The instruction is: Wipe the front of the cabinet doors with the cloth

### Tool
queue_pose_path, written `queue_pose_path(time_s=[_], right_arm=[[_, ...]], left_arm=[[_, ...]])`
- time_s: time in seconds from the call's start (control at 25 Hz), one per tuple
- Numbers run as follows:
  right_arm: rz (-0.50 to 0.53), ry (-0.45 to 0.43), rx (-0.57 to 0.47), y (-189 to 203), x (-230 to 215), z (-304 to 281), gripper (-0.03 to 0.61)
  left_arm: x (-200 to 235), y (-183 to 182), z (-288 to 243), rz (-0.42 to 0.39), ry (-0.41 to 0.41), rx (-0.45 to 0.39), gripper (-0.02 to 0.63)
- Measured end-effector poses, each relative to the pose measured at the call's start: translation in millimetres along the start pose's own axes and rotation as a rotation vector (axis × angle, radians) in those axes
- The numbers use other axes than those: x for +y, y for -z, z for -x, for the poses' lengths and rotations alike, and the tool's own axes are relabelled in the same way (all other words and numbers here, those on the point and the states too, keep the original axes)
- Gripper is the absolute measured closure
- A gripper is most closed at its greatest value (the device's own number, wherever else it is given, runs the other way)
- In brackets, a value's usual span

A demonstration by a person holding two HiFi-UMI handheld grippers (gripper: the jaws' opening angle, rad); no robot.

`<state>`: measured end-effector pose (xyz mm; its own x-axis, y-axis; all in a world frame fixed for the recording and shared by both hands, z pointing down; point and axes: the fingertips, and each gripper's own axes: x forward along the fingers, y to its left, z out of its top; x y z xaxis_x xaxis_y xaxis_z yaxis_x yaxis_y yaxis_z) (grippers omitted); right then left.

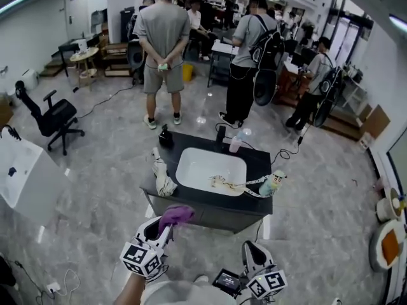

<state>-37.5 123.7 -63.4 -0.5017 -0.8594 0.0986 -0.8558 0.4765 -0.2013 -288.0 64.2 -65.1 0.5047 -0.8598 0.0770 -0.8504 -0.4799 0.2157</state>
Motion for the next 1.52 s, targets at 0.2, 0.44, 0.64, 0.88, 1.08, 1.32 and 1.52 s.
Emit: queue_pose_path(time_s=[0.2, 0.44, 0.64, 0.88, 1.08, 1.32, 1.52], right_arm=[[-0.003, -0.056, -0.057, -37.5, 0.0, 0.9, 0.552], [0.04, -0.117, -0.104, -57.0, 7.8, 5.5, 0.552], [0.019, -0.096, -0.072, -63.5, 1.9, 35.3, 0.552], [0.014, -0.044, -0.052, -51.0, -17.6, 60.1, 0.552], [0.026, -0.007, -0.048, -48.1, -33.3, 81.6, 0.552], [0.006, 0.034, -0.056, -46.9, -54.4, 94.1, 0.552], [-0.009, 0.032, -0.053, -40.7, -60.5, 94.0, 0.552]], left_arm=[[-22.0, -37.1, 14.8, 0.005, -0.051, -0.072, 0.529], [-45.1, -27.9, 37.7, -0.011, -0.079, -0.029, 0.529], [-72.1, -28.8, 45.4, 0.06, -0.073, -0.021, 0.529], [-105.8, -27.7, 27.8, 0.03, 0.006, -0.026, 0.529], [-132.6, -31.7, 14.0, 0.01, 0.063, -0.048, 0.529], [-146.3, -21.1, 12.4, -0.016, 0.077, -0.013, 0.529], [-143.7, -15.7, 12.4, -0.006, 0.057, 0.005, 0.529]])
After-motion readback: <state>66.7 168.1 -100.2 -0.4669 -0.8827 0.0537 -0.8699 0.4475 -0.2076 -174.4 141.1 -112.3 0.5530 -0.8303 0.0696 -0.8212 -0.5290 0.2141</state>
